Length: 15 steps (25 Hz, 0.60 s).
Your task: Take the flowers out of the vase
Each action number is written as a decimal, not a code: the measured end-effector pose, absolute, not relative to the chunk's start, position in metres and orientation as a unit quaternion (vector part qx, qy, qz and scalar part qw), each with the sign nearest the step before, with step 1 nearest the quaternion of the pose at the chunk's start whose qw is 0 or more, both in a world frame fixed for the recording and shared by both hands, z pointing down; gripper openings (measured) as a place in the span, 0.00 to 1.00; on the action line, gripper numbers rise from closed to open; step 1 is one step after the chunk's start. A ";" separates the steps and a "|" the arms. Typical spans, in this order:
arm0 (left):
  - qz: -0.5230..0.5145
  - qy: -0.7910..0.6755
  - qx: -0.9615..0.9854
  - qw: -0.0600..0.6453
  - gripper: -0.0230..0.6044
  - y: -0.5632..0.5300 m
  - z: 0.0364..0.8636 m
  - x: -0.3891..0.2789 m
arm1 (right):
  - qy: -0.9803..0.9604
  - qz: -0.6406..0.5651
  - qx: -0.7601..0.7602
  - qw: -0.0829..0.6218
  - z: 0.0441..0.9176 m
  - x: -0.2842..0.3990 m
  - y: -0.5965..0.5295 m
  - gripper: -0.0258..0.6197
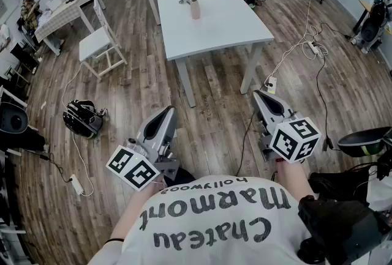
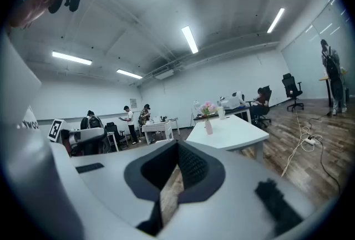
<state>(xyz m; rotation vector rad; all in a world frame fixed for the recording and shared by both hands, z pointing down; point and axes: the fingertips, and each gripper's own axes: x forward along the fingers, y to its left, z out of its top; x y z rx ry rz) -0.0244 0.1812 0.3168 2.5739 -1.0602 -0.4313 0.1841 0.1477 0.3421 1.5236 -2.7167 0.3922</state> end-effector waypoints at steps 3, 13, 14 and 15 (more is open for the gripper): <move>-0.151 -0.370 0.902 0.160 0.04 0.181 0.315 -0.021 | -0.865 0.125 0.486 0.002 0.341 0.187 0.147 0.06; -0.151 -0.373 0.902 0.153 0.04 0.169 0.313 -0.023 | -0.867 0.121 0.483 0.000 0.340 0.185 0.134 0.06; -0.150 -0.374 0.902 0.152 0.04 0.168 0.312 -0.023 | -0.868 0.121 0.482 -0.002 0.340 0.185 0.132 0.06; -0.149 -0.375 0.902 0.151 0.04 0.165 0.312 -0.022 | -0.868 0.120 0.482 -0.004 0.339 0.185 0.130 0.06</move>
